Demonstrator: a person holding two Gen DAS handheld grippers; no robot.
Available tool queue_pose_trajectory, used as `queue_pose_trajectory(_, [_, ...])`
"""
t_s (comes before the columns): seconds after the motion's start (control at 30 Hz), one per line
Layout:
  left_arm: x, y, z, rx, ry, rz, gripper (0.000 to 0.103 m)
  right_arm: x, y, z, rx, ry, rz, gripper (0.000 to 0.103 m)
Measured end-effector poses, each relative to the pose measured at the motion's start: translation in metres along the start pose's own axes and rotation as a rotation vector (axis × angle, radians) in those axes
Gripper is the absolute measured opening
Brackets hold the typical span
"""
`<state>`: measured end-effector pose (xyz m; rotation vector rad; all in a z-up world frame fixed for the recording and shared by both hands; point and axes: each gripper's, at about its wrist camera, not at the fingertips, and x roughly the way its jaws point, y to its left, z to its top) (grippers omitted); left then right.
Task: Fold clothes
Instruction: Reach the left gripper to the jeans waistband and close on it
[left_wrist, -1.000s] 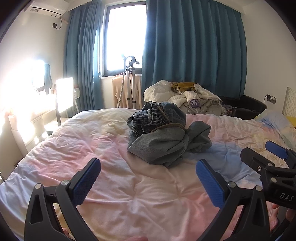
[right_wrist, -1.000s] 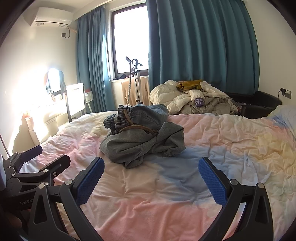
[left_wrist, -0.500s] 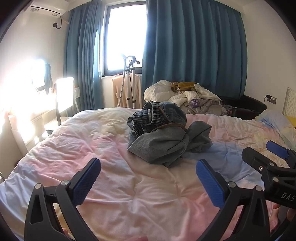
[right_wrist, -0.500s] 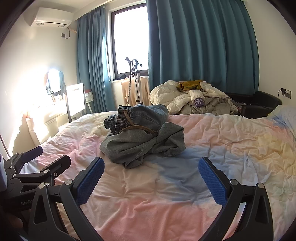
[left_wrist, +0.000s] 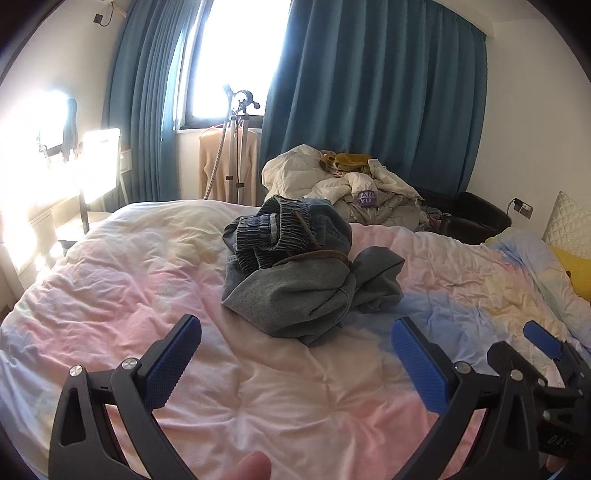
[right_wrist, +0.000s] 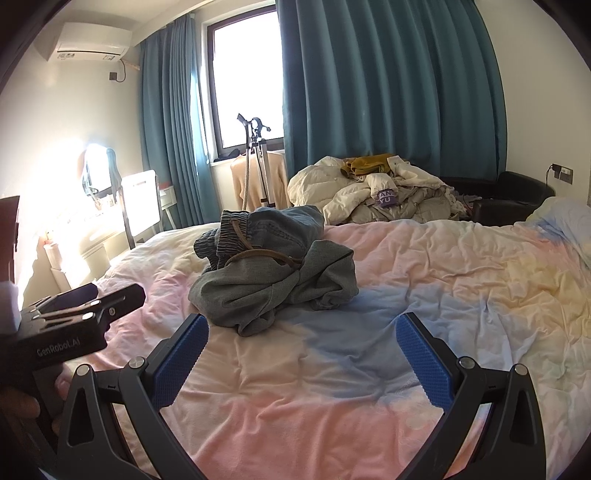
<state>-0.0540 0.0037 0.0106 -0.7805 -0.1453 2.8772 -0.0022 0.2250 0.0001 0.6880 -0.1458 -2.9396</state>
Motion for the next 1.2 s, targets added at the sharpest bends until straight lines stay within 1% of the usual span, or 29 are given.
queue_pose_trajectory(0.17, [0.04, 0.003, 0.031, -0.018, 0.025, -0.077, 0.103, 0.011, -0.009, -0.002, 0.035, 0.02, 0.005, 0.103])
queue_pose_trajectory(0.3, [0.08, 0.002, 0.056, -0.013, 0.026, -0.114, 0.102, 0.033, -0.019, -0.007, 0.079, 0.059, 0.0, 0.103])
queue_pose_trajectory(0.37, [0.1, 0.002, 0.067, -0.024, 0.032, -0.131, 0.097, 0.043, -0.025, -0.009, 0.099, 0.072, -0.014, 0.103])
queue_pose_trajectory(0.43, [0.121, 0.004, 0.078, -0.043, 0.044, -0.141, 0.095, 0.053, -0.031, -0.011, 0.12, 0.079, -0.022, 0.103])
queue_pose_trajectory(0.47, [0.131, 0.005, 0.083, -0.053, 0.05, -0.14, 0.094, 0.059, -0.034, -0.012, 0.132, 0.086, -0.025, 0.103])
queue_pose_trajectory(0.57, [0.162, 0.012, 0.095, -0.097, 0.074, -0.134, 0.085, 0.075, -0.043, -0.017, 0.163, 0.107, -0.026, 0.103])
queue_pose_trajectory(0.63, [0.184, 0.018, 0.101, -0.132, 0.105, -0.124, 0.083, 0.082, -0.046, -0.02, 0.174, 0.115, -0.023, 0.103])
queue_pose_trajectory(0.67, [0.193, 0.022, 0.103, -0.15, 0.119, -0.118, 0.078, 0.085, -0.048, -0.021, 0.179, 0.119, -0.022, 0.103])
queue_pose_trajectory(0.7, [0.201, 0.025, 0.104, -0.168, 0.132, -0.122, 0.07, 0.089, -0.05, -0.022, 0.185, 0.123, -0.021, 0.103])
queue_pose_trajectory(0.73, [0.209, 0.027, 0.105, -0.184, 0.144, -0.126, 0.069, 0.092, -0.051, -0.024, 0.19, 0.127, -0.019, 0.103])
queue_pose_trajectory(0.77, [0.214, 0.029, 0.107, -0.193, 0.145, -0.13, 0.066, 0.096, -0.053, -0.025, 0.196, 0.131, -0.018, 0.103])
queue_pose_trajectory(0.8, [0.217, 0.03, 0.108, -0.2, 0.145, -0.14, 0.059, 0.1, -0.055, -0.026, 0.201, 0.135, -0.016, 0.103])
queue_pose_trajectory(0.83, [0.22, 0.029, 0.109, -0.207, 0.152, -0.155, 0.054, 0.103, -0.056, -0.028, 0.206, 0.139, -0.015, 0.103])
queue_pose_trajectory(0.87, [0.222, 0.028, 0.11, -0.213, 0.16, -0.17, 0.041, 0.107, -0.058, -0.029, 0.212, 0.143, -0.014, 0.103])
queue_pose_trajectory(0.9, [0.224, 0.025, 0.111, -0.214, 0.173, -0.182, 0.03, 0.11, -0.06, -0.03, 0.217, 0.147, -0.012, 0.103])
queue_pose_trajectory(0.97, [0.22, 0.015, 0.112, -0.184, 0.164, -0.161, 0.021, 0.114, -0.06, -0.031, 0.214, 0.147, -0.014, 0.103])
queue_pose_trajectory(1.0, [0.215, 0.01, 0.113, -0.171, 0.155, -0.161, 0.018, 0.114, -0.059, -0.031, 0.212, 0.146, -0.015, 0.103])
queue_pose_trajectory(1.07, [0.2, 0.002, 0.114, -0.157, 0.14, -0.17, 0.015, 0.112, -0.059, -0.031, 0.211, 0.14, -0.019, 0.103])
queue_pose_trajectory(1.2, [0.165, -0.022, 0.112, -0.116, 0.121, -0.199, 0.011, 0.105, -0.059, -0.027, 0.207, 0.111, -0.03, 0.103])
